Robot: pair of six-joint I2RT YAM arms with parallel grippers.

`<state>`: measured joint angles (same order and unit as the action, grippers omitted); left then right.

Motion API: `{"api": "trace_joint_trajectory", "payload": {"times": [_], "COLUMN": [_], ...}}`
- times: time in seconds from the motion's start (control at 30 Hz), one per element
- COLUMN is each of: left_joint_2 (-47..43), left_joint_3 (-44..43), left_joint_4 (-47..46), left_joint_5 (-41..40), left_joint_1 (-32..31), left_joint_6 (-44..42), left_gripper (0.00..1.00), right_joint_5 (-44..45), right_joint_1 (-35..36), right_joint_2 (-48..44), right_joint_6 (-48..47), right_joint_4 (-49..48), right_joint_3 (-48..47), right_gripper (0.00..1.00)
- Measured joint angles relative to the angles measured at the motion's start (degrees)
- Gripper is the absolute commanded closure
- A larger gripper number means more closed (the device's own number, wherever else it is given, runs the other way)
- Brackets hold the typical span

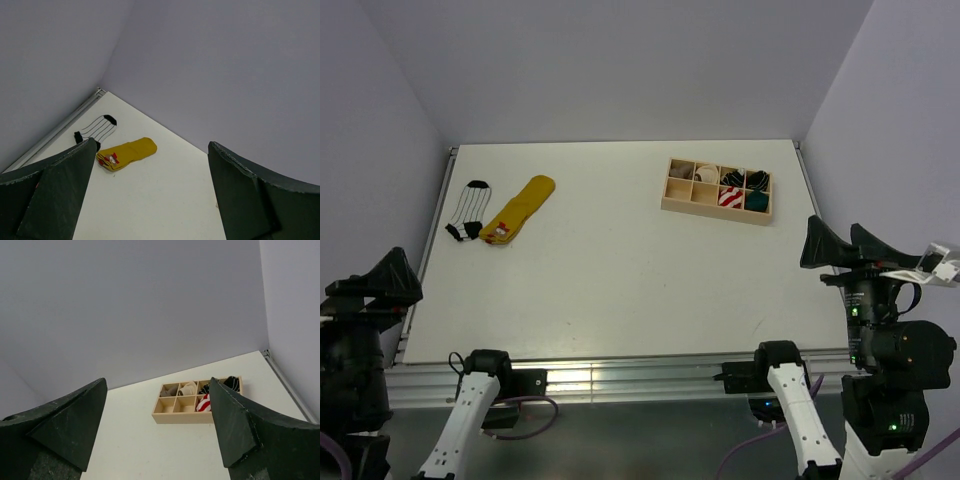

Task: Roll the socks
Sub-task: Reset both arms

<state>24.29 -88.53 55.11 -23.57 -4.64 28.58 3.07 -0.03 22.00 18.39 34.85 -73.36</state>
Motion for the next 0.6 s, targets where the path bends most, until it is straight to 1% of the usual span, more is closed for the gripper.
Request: {"api": "trace_joint_trajectory", "payload": {"times": [0.13,0.27,0.6], "left_joint_2": [-2.2,-2.5,-2.8], "left_joint_3": [1.3,2.5,4.9], "left_joint_4": [1.4,2.5,3.5], "left_joint_5": [-4.2,-6.1,-8.0], "left_joint_1": [-1.5,-1.9,-2.3], "left_joint_6": [0.0,0.0,0.2], "left_gripper": [0.0,0.01,0.01], "right_joint_5": [3.0,5.4,6.1], "right_joint_1": [3.7,6.1,6.7], "right_joint_2": [-2.1,-4.3,-5.1], "right_joint_6": [-1.7,-3.0,-3.6], "right_joint_4": [1.1,0.6,-0.2], "right_joint_3": [0.9,2.3,7.3], "right_gripper": [0.11,0.11,0.11]}}
